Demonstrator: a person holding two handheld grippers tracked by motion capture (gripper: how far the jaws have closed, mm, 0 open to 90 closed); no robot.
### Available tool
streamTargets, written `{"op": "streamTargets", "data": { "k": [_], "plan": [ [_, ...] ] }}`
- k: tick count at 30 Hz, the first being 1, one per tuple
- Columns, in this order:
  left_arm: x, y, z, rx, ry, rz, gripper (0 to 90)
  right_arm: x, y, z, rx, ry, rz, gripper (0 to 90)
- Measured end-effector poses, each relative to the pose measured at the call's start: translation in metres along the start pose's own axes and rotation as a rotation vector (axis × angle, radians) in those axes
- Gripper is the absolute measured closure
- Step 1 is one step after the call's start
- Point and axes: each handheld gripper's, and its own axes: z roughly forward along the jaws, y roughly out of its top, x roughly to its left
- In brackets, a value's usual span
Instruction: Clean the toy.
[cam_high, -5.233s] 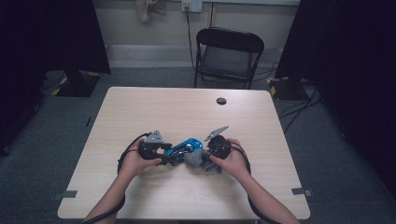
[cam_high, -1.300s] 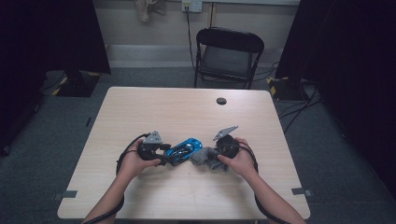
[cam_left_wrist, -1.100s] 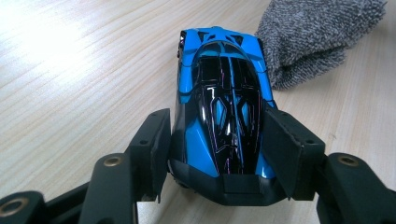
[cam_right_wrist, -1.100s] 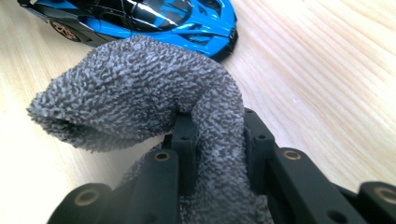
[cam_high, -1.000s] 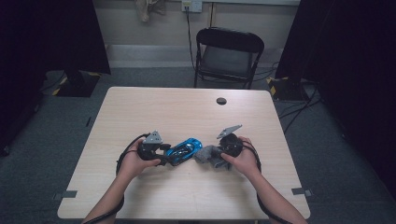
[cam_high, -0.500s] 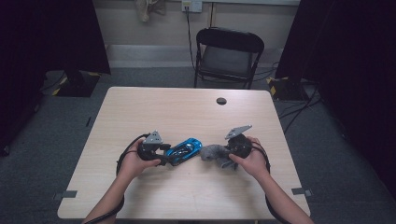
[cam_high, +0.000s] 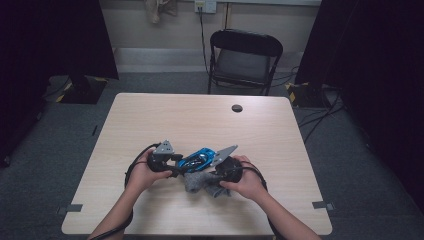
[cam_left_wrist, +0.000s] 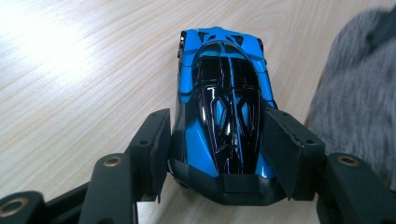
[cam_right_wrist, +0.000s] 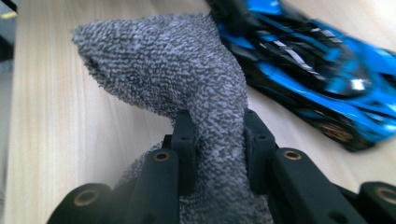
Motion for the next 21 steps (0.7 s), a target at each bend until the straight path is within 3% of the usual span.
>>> {"op": "streamTargets", "data": {
  "k": [2, 6, 21],
  "plan": [
    [0.0, 0.0, 0.0, -0.001, 0.001, 0.0, 43.2, 0.001, 0.002, 0.011, 0.022, 0.001, -0.003, 71.3],
    [0.0, 0.0, 0.0, -0.001, 0.002, 0.0, 43.2, -0.005, 0.0, 0.022, 0.03, -0.017, 0.035, 71.3],
    [-0.001, 0.0, 0.0, -0.002, 0.004, 0.001, 43.2, -0.036, -0.018, 0.008, 0.006, -0.106, 0.143, 71.0]
  ]
}}
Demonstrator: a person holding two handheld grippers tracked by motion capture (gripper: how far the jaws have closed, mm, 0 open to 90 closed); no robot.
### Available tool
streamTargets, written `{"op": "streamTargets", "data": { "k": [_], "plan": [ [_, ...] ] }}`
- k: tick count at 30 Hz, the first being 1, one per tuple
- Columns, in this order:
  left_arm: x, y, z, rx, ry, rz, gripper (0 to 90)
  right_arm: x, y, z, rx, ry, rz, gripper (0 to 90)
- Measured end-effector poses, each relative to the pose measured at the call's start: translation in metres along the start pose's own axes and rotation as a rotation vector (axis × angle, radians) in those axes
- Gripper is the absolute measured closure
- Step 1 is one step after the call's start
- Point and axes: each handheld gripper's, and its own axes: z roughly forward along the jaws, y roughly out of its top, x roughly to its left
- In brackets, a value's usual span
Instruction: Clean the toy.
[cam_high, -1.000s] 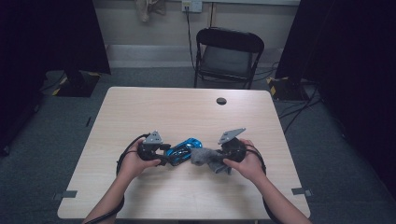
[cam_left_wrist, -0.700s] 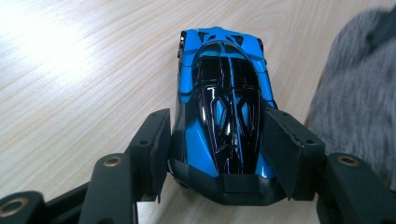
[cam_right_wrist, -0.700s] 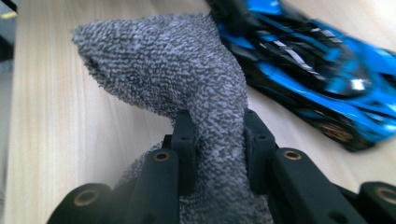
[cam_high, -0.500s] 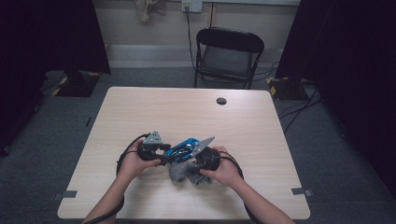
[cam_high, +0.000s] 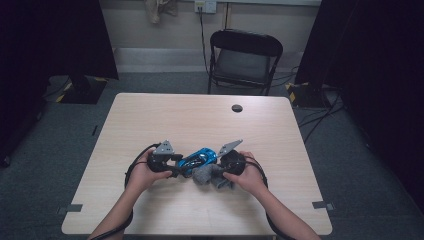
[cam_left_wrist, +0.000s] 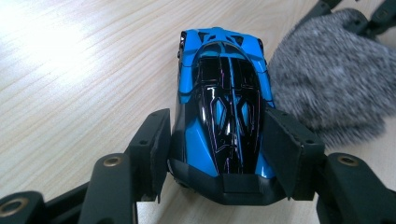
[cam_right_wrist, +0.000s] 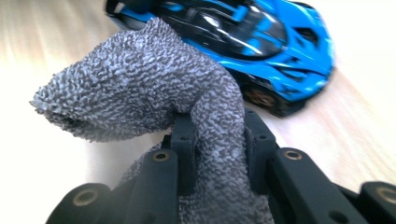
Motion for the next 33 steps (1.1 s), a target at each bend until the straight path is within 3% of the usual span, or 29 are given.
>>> {"op": "streamTargets", "data": {
  "k": [24, 30, 33],
  "plan": [
    [0.0, 0.0, -0.001, 0.004, 0.002, 0.001, 43.6, -0.036, -0.027, -0.028, -0.004, -0.128, 0.096, 70.9],
    [0.0, 0.0, -0.001, 0.006, 0.004, 0.0, 43.6, -0.051, -0.044, -0.043, -0.026, -0.188, 0.17, 70.8],
    [0.0, 0.0, -0.001, 0.006, 0.004, 0.003, 43.7, -0.055, -0.048, -0.048, -0.028, -0.213, 0.184, 70.8]
  ]
}}
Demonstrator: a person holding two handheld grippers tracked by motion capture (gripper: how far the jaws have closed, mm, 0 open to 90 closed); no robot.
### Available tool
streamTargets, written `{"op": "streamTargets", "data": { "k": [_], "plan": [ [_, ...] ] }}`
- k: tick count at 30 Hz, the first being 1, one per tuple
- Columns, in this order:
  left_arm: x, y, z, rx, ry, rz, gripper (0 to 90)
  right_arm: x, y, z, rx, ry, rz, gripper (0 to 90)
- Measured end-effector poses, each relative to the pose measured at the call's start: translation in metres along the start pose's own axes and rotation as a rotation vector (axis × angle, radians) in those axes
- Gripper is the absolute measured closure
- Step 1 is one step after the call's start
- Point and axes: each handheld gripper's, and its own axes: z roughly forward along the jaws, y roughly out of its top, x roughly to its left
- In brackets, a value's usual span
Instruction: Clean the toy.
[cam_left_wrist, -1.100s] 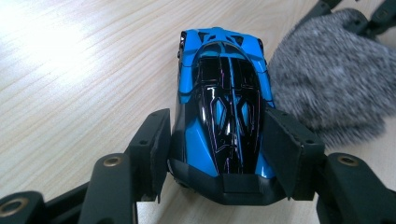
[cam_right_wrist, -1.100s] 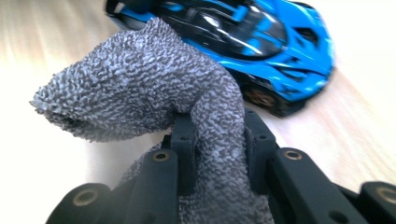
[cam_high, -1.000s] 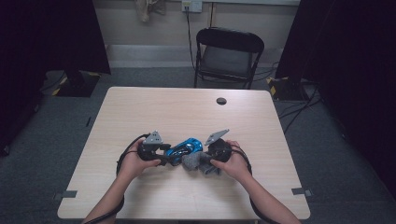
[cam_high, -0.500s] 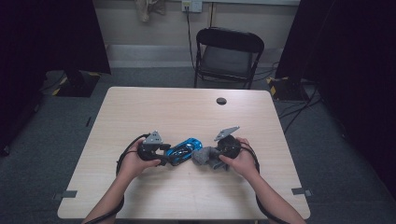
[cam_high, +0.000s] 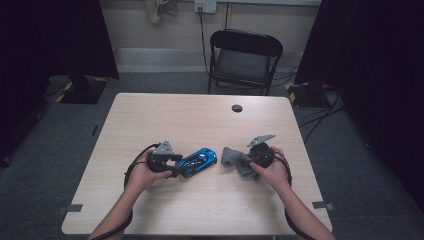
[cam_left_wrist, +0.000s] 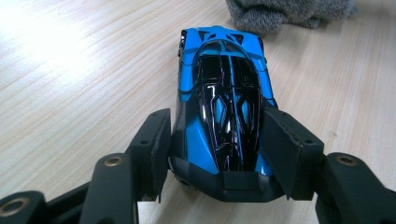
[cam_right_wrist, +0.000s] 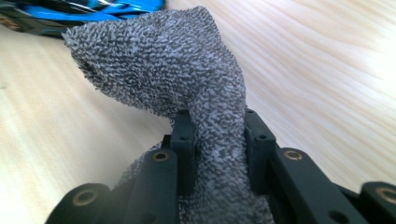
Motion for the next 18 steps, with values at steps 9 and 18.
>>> {"op": "streamTargets", "data": {
  "k": [9, 18],
  "plan": [
    [-0.001, 0.0, 0.0, 0.004, 0.003, 0.001, 43.8, -0.005, -0.003, -0.004, -0.007, -0.04, 0.026, 70.5],
    [-0.002, 0.007, 0.005, 0.012, 0.043, -0.004, 28.1, -0.009, -0.01, 0.005, -0.02, -0.014, 0.089, 69.0]
  ]
}}
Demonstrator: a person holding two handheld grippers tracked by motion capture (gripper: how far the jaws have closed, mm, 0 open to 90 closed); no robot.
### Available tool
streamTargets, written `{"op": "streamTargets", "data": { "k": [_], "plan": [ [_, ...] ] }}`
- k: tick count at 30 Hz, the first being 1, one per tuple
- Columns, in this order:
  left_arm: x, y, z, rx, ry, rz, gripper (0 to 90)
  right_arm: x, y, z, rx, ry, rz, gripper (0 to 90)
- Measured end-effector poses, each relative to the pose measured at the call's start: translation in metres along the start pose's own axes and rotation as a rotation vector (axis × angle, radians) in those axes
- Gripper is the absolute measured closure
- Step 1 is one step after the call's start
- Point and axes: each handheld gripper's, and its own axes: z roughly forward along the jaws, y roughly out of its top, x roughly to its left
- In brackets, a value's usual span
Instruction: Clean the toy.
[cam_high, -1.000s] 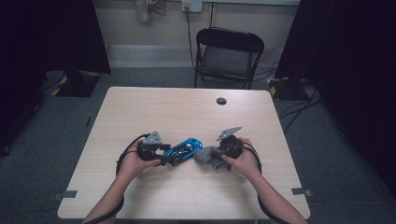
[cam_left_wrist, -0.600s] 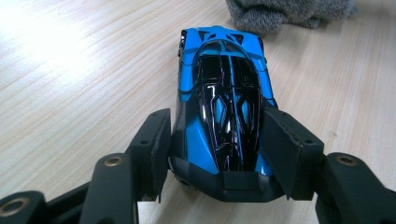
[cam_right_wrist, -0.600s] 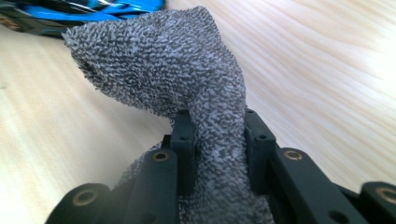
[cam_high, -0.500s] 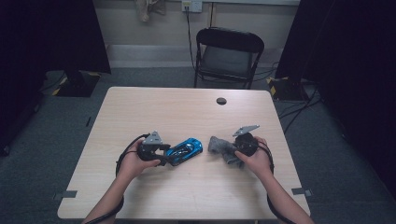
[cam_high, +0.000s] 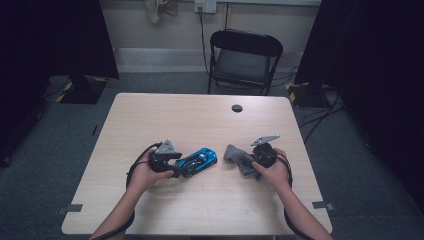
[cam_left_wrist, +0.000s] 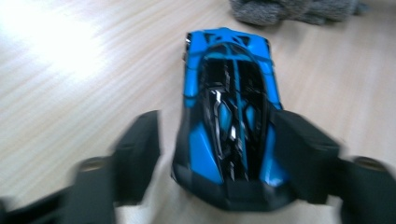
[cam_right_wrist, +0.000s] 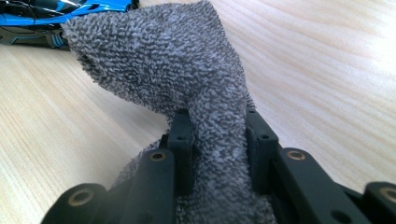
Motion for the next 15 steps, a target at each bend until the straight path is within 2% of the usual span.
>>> {"op": "streamTargets", "data": {
  "k": [4, 6, 7, 10, 11, 13, 15],
  "plan": [
    [-0.003, 0.007, 0.003, 0.027, 0.023, -0.016, 20.2, -0.001, -0.001, 0.001, -0.002, 0.004, 0.008, 68.3],
    [-0.004, 0.011, 0.006, 0.03, 0.013, -0.026, 18.2, -0.001, -0.001, 0.001, -0.004, 0.005, 0.01, 68.2],
    [-0.006, 0.015, 0.009, 0.021, 0.006, -0.013, 18.5, -0.002, -0.002, 0.002, -0.006, 0.008, 0.015, 68.0],
    [-0.009, 0.019, 0.013, 0.032, -0.004, -0.011, 17.8, -0.002, -0.002, 0.002, -0.009, 0.011, 0.022, 67.9],
    [-0.011, 0.024, 0.019, 0.038, 0.003, 0.017, 17.7, -0.003, -0.003, 0.002, -0.012, 0.015, 0.025, 67.8],
    [-0.012, 0.027, 0.022, 0.04, 0.004, 0.028, 16.8, -0.003, -0.003, 0.002, -0.013, 0.015, 0.027, 67.8],
    [-0.013, 0.035, 0.032, 0.068, 0.019, 0.048, 16.8, -0.003, -0.004, 0.002, -0.018, 0.017, 0.032, 67.6]
  ]
}}
